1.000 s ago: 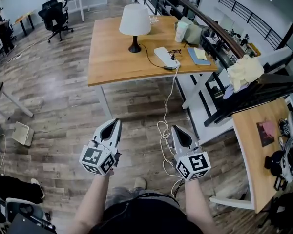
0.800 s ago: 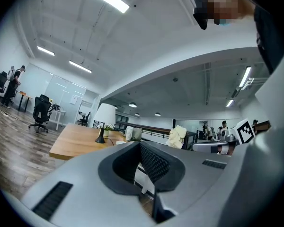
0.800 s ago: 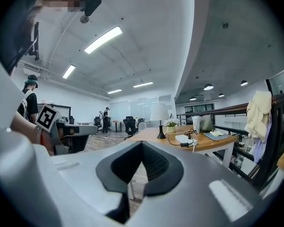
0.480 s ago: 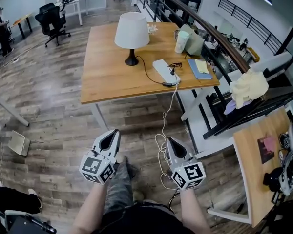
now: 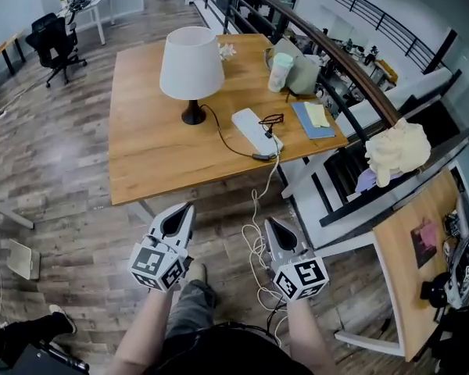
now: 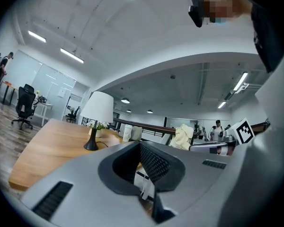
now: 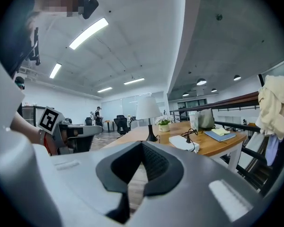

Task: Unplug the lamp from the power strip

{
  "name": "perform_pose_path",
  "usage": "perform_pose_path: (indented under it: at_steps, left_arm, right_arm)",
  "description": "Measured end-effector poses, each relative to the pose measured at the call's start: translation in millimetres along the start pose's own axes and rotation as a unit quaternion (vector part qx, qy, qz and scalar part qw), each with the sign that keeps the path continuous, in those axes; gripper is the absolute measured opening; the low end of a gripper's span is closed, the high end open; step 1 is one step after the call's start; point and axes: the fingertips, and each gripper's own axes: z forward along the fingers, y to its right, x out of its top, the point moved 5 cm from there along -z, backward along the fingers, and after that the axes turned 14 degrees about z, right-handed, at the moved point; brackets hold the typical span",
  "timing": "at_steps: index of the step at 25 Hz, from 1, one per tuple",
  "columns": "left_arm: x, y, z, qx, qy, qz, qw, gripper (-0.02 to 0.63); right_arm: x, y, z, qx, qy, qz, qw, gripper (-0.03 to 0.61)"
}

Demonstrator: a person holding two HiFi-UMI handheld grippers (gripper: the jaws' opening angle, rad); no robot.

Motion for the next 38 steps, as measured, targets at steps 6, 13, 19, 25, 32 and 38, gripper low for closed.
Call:
perform_pose_path:
  at_steps: [6,13,19,25,32,38]
  left_arm:
    - [-2,-37,42,-0.032,-0.005,0.011,0.9994,-0.003]
    - [-13,-68,88,-0.063,-0.008,0.0,0.998,-0.003]
    - [-22,-72,123,-0.104,-0.008,-0.005,0.9945,-0.003]
    - [-27,-61,155,-0.139,-0.011,-0.006,0.9903,-0.003]
    - [-34,-47,205,-0.159,-0.019,0.0,0.9872,-0.003]
    - [-47,-30,252,-0.154,-0.04,-0.005,0.9873,-0.003]
  right_arm:
    - [7,16,45,-0.029,0.006,0.015,0.999,0.008]
    - [8,29,88,-0.052,0.002,0.018,0.998,0.008]
    - [7,38,109,-0.065,-0.002,0.018,0.998,0.008]
    - [12,61,115,-0.079,-0.005,0.021,0.997,0.008]
    - [20,107,140,-0.068,-0.014,0.027,0.997,0.008]
    - [31,142,168,-0.038,-0.046,0.016,0.998,0.008]
